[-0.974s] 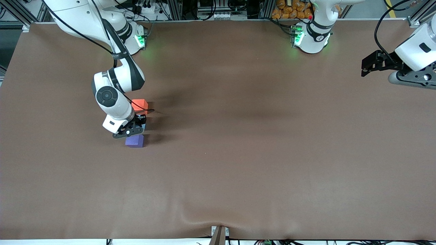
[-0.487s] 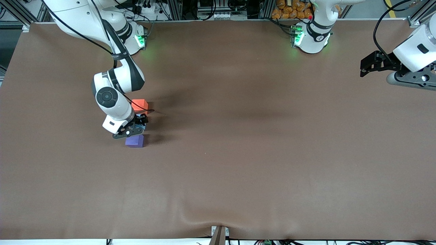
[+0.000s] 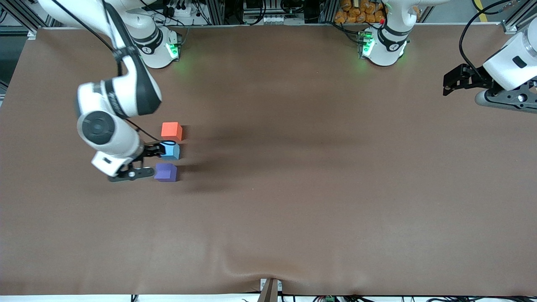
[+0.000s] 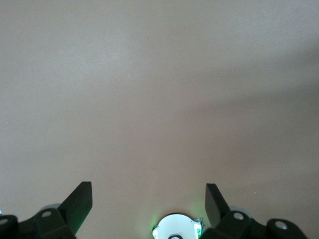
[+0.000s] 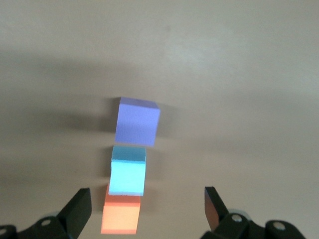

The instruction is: Place blue block between orange and purple blocks

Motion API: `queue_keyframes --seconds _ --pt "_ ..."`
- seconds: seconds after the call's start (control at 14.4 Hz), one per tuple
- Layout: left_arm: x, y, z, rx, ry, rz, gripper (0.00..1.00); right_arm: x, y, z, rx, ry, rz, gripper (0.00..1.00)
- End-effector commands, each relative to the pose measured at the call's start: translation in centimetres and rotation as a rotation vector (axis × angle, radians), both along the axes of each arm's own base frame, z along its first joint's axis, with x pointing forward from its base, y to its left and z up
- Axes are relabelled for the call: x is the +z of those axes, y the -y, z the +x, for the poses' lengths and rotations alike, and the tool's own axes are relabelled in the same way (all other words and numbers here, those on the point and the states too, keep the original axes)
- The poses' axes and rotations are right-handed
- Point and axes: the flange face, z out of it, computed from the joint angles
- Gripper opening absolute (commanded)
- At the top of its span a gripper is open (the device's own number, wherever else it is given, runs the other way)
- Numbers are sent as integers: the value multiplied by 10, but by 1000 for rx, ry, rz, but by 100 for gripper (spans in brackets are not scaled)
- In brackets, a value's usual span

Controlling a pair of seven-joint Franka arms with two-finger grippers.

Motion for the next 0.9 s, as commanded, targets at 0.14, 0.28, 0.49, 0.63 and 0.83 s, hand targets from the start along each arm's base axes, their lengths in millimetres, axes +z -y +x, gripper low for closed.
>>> queue_keyframes --seconds 0.14,0.28,0.49,0.63,0.83 --pt "0 1 1 6 -6 22 100 110 87 13 -186 -57 78 100" --pt "0 0 1 7 -8 22 100 162 118 -3 -212 -24 88 100" --pt "0 1 1 6 -8 22 100 216 160 -30 -211 40 158 100" --pt "0 1 1 6 -8 22 100 239 182 -55 -229 63 251 100" --pt "0 1 1 6 -8 23 100 266 187 -82 -265 104 227 100"
